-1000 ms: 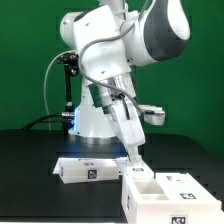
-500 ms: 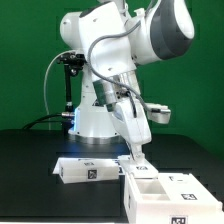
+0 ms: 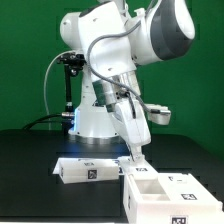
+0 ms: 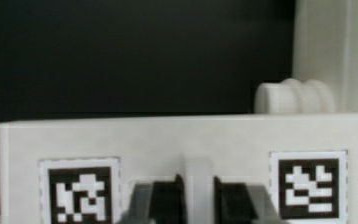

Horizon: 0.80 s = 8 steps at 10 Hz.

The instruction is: Assemble cabinet

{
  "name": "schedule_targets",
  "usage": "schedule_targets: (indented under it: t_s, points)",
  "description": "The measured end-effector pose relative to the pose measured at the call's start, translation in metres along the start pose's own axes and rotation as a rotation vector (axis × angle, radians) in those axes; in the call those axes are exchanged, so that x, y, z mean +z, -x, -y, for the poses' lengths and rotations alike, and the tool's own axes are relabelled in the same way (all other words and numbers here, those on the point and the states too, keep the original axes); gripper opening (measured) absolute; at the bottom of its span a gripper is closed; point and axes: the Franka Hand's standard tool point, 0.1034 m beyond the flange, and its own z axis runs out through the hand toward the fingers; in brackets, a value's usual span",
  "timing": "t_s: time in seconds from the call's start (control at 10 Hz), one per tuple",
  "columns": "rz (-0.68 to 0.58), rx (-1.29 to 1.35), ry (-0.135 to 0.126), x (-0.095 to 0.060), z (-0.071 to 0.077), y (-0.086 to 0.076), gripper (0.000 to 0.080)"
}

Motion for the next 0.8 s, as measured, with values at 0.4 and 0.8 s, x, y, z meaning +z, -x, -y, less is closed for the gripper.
schedule_targets:
  t_s: [0.4,0.8]
  points:
    - [-0.013,-0.009,0.005,0.003,0.008,0.001,0.0064]
    - [-0.014,0.016,-0.014,0.004,0.019,0.004,0.0064]
